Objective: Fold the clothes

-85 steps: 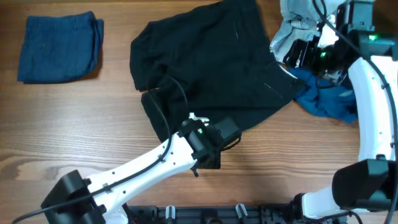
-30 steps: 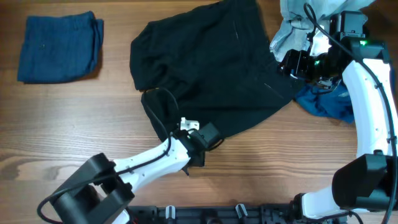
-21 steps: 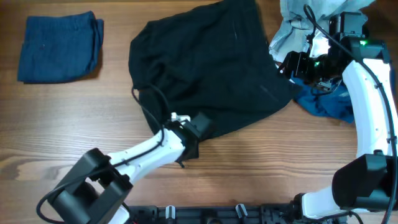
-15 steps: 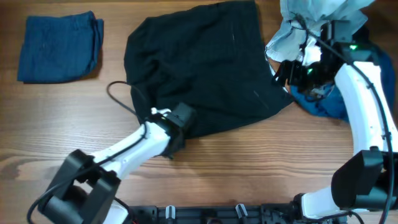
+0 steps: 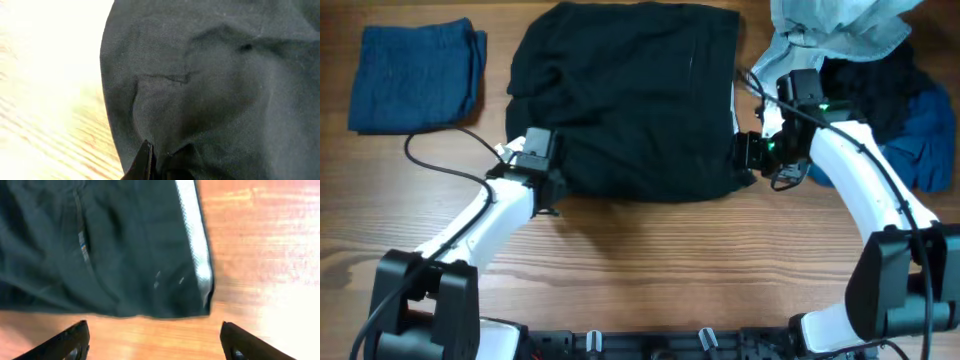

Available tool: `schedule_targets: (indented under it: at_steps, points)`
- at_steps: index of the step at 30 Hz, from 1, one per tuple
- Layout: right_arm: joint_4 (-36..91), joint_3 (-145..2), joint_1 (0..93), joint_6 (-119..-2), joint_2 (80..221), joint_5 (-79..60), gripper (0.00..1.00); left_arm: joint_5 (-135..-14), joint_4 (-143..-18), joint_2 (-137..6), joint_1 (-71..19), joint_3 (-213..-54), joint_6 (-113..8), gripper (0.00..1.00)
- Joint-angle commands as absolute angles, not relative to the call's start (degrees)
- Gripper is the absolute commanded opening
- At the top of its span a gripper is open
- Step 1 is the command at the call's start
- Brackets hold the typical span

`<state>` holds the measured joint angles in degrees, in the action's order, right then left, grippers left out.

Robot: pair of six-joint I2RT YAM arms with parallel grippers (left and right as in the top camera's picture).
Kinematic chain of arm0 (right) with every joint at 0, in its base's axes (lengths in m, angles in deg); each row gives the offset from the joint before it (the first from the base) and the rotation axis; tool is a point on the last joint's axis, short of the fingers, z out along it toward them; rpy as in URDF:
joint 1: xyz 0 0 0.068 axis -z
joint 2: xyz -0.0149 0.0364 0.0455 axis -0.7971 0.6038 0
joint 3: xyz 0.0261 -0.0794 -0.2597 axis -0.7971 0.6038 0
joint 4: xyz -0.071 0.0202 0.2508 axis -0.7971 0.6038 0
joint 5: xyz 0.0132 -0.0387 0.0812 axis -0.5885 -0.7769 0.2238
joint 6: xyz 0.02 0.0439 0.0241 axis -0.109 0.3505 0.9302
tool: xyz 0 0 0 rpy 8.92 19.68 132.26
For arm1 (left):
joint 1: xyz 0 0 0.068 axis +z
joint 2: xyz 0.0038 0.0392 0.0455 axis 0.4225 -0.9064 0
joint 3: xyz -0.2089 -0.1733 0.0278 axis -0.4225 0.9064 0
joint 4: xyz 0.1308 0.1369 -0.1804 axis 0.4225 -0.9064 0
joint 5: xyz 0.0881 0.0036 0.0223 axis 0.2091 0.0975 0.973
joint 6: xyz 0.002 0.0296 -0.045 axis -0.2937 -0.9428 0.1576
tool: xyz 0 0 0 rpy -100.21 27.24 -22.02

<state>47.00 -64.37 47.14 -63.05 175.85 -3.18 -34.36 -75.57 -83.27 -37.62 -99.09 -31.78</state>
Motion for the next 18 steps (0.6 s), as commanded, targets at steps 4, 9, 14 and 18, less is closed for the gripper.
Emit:
schedule_targets:
  at_steps: [4,9,14,18]
  points:
    - [36.81,-57.97,44.89,-63.03,176.26,-5.78,0.66,-32.96,-74.98,-82.28,-34.84,-98.70,-35.83,0.04]
    - [26.43,-51.87,44.67,-66.92,176.26,-6.08,0.58,-32.99,-75.08,-82.28,-34.84,-98.68,-35.83,0.04]
    - [19.63,-47.76,44.67,-66.83,176.44,-6.45,0.47,-32.99,-75.54,-82.28,-34.84,-98.68,-35.81,0.04]
    - [19.33,-47.70,44.67,-66.72,176.81,-6.48,0.17,-32.99,-75.70,-82.28,-34.84,-98.68,-35.83,0.04]
